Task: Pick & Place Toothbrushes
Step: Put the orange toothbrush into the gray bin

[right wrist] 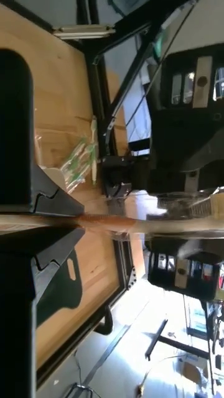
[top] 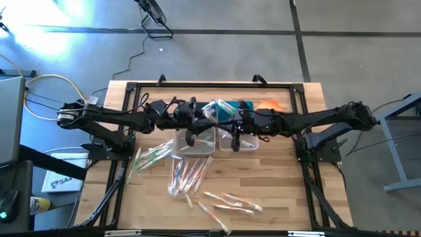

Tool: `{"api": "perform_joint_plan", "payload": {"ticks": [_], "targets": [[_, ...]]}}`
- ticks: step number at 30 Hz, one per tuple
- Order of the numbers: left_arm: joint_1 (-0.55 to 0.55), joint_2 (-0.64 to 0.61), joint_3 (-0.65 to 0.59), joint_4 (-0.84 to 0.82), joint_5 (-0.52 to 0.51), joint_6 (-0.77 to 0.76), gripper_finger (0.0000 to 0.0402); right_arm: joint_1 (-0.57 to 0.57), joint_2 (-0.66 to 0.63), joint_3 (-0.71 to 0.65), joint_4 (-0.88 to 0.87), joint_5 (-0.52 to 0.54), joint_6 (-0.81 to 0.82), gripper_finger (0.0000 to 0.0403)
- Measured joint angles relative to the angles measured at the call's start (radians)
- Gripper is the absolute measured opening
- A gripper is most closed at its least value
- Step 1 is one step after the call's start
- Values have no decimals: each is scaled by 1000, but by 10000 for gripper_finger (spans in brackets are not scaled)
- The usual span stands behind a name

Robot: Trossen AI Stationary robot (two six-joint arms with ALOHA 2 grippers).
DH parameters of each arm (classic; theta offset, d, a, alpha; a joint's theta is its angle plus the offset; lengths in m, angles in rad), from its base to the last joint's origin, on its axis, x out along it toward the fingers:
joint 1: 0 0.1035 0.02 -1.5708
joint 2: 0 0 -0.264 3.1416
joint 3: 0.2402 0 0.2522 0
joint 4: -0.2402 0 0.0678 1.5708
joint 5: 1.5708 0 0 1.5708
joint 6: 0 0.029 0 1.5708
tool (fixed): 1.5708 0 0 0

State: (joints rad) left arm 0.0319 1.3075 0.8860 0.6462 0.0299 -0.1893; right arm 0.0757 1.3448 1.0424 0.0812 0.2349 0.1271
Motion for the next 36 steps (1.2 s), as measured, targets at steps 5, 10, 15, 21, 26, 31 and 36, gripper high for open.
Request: {"api": "perform_joint_plan", "payload": {"ticks": [5,10,15,21,26,31,36], "targets": [[0,0,0,-15,1,0,161,0,36,0,48,1,2,10],[0,0,0,-21,6,-2,161,-6,27,0,86,1,0,10],[0,0,0,-21,4,-1,161,-13,18,0,82,-2,0,10],[1,0,0,-20,4,0,157,-13,18,0,85,-1,-1,10],[1,0,0,-20,0,0,124,-13,18,0,87,-2,-1,10],[1,0,0,-20,-2,0,86,-13,18,0,87,-2,-1,10],[1,0,0,-20,-1,1,61,-13,18,0,87,-2,-1,10]]}}
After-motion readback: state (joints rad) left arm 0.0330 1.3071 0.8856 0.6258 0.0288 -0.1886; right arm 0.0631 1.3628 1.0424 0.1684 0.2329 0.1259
